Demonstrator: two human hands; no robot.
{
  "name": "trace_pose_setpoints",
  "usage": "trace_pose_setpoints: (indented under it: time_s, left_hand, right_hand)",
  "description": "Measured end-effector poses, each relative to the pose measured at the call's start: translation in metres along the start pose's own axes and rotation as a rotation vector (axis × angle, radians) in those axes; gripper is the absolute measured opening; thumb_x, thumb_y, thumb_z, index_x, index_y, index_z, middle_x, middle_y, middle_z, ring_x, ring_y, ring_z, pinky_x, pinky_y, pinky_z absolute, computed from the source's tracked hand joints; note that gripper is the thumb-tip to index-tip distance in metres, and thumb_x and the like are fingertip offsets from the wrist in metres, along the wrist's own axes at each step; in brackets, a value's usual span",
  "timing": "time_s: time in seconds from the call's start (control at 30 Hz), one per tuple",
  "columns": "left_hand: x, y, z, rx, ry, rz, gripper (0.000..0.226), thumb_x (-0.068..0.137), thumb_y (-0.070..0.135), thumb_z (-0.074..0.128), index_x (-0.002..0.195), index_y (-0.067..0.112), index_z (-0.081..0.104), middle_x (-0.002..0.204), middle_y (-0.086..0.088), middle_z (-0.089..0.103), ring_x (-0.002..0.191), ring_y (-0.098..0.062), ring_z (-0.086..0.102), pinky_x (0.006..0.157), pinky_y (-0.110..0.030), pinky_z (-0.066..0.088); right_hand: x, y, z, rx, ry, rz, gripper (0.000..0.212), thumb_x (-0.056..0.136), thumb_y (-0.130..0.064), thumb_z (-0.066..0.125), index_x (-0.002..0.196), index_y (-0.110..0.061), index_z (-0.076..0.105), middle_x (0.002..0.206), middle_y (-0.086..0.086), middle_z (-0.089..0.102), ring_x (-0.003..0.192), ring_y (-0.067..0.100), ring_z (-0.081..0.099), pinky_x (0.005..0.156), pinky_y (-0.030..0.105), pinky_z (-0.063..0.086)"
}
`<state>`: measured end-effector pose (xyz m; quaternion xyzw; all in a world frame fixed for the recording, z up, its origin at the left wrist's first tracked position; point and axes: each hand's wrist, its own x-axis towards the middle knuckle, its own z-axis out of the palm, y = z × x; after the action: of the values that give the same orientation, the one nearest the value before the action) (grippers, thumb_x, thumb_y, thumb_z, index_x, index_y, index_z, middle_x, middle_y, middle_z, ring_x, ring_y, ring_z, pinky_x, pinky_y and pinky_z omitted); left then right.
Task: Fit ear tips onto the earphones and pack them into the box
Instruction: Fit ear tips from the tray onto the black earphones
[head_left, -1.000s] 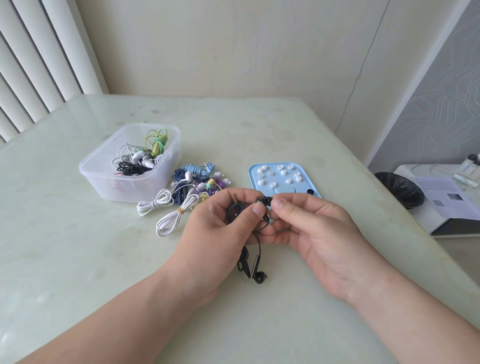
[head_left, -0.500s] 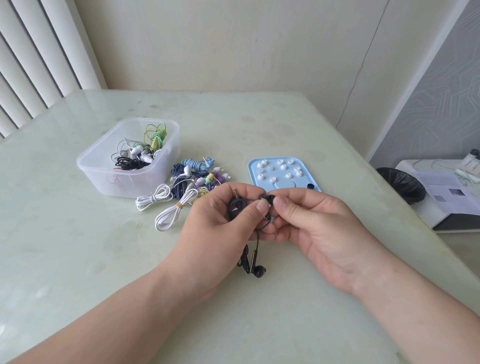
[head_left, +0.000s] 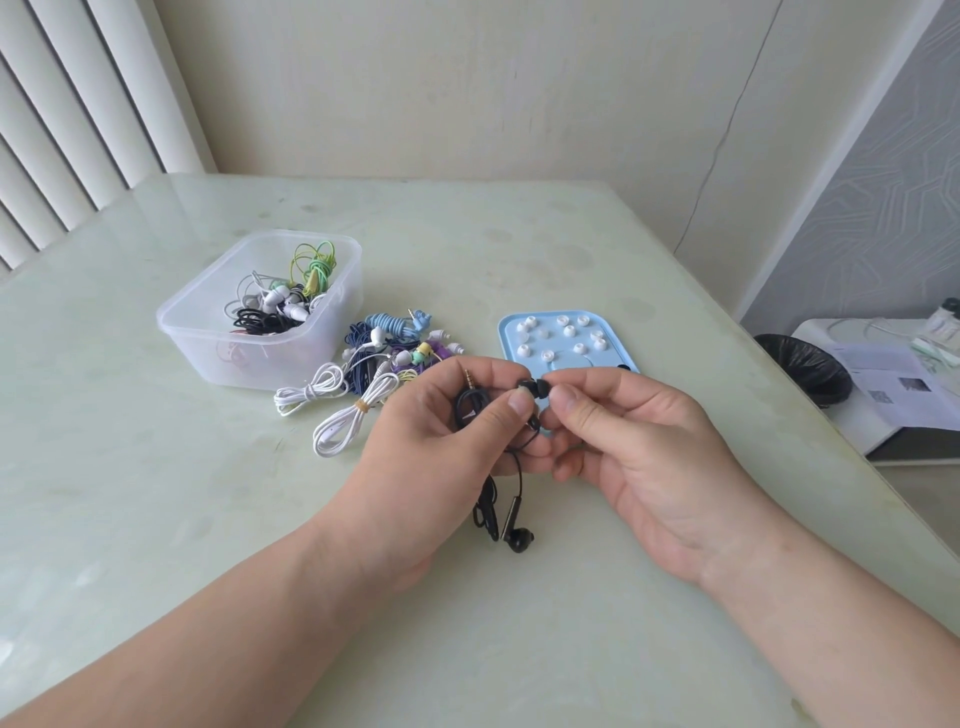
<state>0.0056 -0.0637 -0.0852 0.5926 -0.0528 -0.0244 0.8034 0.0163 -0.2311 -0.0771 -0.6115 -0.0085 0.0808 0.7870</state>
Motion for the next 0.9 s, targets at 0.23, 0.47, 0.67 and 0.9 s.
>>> trace_pose_setpoints:
  time_s: [0.23, 0.47, 0.67, 0.9]
  left_hand:
    - [0.0, -0.001, -0.001, 0.013, -0.023, -0.005, 0.013, 0.099, 0.004, 0.062, 0.111, -0.001, 0.066, 0.083, -0.017, 0.068, 0.074, -0.022, 0.07, 0.076, -0.038, 0.062]
    - [0.001, 0.002, -0.002, 0.037, -0.078, -0.032, 0.031, 0.099, 0.002, 0.061, 0.13, 0.009, 0.063, 0.08, -0.005, 0.07, 0.08, -0.023, 0.074, 0.083, -0.041, 0.063]
    - [0.003, 0.008, -0.005, 0.022, -0.063, -0.057, 0.022, 0.1, 0.006, 0.062, 0.12, 0.002, 0.066, 0.087, -0.012, 0.069, 0.078, -0.02, 0.072, 0.081, -0.037, 0.062]
    - [0.005, 0.009, -0.008, 0.009, 0.022, -0.061, 0.014, 0.097, 0.005, 0.067, 0.11, 0.002, 0.065, 0.081, -0.006, 0.068, 0.072, -0.021, 0.072, 0.073, -0.034, 0.062]
  right_hand:
    - [-0.004, 0.003, 0.004, -0.105, 0.035, -0.069, 0.012, 0.091, -0.01, 0.071, 0.099, -0.007, 0.078, 0.076, 0.012, 0.071, 0.067, 0.023, 0.066, 0.057, 0.032, 0.05]
    - [-0.004, -0.001, 0.006, -0.071, 0.073, 0.007, 0.01, 0.089, -0.014, 0.074, 0.094, -0.005, 0.075, 0.074, 0.015, 0.07, 0.064, 0.024, 0.063, 0.055, 0.03, 0.051]
    - [-0.007, -0.009, 0.002, -0.277, 0.101, 0.012, 0.017, 0.092, -0.022, 0.074, 0.092, -0.005, 0.071, 0.072, 0.01, 0.071, 0.061, 0.021, 0.062, 0.053, 0.033, 0.049]
    - [-0.025, -0.027, 0.0, -0.874, -0.172, 0.031, 0.027, 0.08, -0.046, 0.081, 0.08, -0.021, 0.071, 0.066, -0.009, 0.065, 0.06, 0.006, 0.057, 0.057, 0.022, 0.046]
